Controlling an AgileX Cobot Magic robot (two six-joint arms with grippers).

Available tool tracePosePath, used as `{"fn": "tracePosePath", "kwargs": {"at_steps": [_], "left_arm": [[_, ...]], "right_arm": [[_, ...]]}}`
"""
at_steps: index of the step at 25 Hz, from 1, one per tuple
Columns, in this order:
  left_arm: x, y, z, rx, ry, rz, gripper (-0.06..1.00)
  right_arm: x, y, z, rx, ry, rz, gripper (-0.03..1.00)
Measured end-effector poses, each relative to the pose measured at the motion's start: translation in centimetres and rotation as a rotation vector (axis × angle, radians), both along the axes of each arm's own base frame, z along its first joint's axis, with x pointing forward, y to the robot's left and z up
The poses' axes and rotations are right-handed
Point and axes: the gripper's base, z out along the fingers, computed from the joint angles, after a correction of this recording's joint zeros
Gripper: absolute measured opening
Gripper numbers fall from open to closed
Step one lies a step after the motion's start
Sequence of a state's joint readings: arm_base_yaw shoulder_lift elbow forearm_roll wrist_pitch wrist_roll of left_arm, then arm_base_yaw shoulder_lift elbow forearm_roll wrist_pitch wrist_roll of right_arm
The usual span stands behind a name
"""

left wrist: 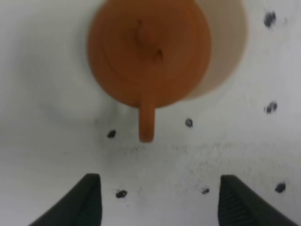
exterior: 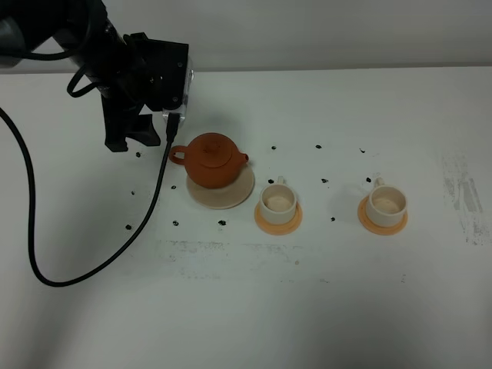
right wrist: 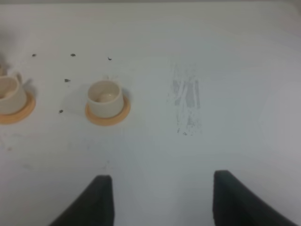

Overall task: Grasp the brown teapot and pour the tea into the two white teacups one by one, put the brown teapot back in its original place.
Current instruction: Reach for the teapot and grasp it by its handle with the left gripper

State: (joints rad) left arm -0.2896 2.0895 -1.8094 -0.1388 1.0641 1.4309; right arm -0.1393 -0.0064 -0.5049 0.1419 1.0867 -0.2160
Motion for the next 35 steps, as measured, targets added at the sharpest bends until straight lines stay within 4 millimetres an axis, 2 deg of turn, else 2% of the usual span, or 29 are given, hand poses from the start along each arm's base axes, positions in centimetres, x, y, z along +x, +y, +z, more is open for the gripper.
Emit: {"fn": "tracePosePath", "kwargs": {"at_steps": [18, 35], "left_arm": [[0.3, -3.1, -3.5, 0.176, -0.049, -0.094, 0.52], [0.2, -4.5, -4.2, 0.229, -0.110, -0.042, 0.51]], "right_arm": [[0.0, 0.0, 0.0, 0.000, 0.000, 0.000, 0.49], [0.0, 0.0, 0.0, 0.000, 0.000, 0.000, 0.49]]}}
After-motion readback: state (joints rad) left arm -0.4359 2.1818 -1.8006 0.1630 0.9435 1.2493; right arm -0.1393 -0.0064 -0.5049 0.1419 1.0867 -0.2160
